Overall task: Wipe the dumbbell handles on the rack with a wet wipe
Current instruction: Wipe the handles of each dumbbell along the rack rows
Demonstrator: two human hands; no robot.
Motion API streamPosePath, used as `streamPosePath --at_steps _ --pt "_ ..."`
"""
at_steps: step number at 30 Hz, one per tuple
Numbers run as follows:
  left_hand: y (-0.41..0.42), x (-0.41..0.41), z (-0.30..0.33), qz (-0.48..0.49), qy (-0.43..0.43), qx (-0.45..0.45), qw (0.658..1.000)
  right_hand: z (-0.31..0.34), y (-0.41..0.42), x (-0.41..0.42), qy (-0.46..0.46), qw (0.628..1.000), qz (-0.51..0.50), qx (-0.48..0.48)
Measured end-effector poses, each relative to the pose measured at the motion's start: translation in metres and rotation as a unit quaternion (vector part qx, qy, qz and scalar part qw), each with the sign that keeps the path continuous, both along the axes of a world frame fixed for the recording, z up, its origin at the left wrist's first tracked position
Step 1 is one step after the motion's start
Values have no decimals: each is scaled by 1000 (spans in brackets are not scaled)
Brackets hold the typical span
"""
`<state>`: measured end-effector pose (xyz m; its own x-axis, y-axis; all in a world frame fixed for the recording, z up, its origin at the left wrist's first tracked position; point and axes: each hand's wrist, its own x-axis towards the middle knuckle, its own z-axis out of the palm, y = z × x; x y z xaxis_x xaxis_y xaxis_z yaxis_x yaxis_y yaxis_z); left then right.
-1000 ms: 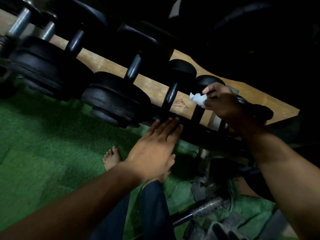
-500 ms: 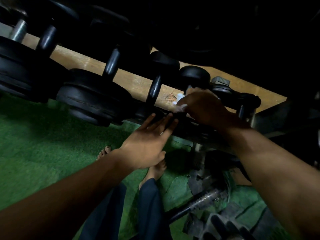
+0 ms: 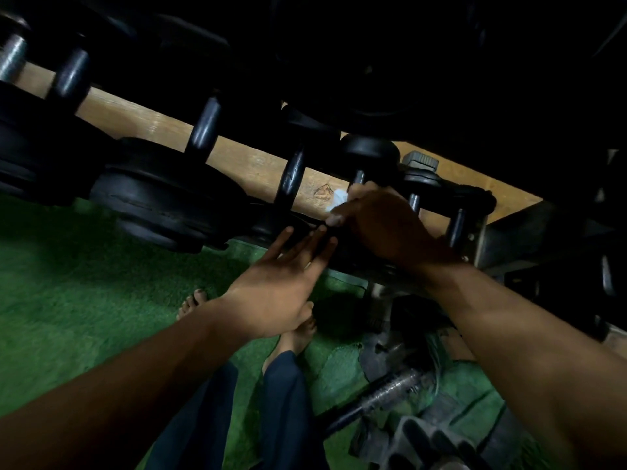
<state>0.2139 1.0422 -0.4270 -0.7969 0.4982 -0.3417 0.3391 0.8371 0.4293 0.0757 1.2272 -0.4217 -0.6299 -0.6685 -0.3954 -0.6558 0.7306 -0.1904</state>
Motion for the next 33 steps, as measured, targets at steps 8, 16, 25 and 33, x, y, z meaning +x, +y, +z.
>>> streamPosePath --at_steps 8,16,25,33 --pt "-1 -2 0 -2 -13 1 1000 -18 -2 -3 75 947 -307 -57" --pt "-3 -3 4 -9 -35 -4 999 -35 9 -12 -71 862 -500 -50" --pt "-3 -4 3 -15 -43 -8 999 -19 22 -12 -302 821 -476 -88" --pt "-2 -5 7 -17 -49 -11 999 -19 25 -4 -364 833 -418 -6"
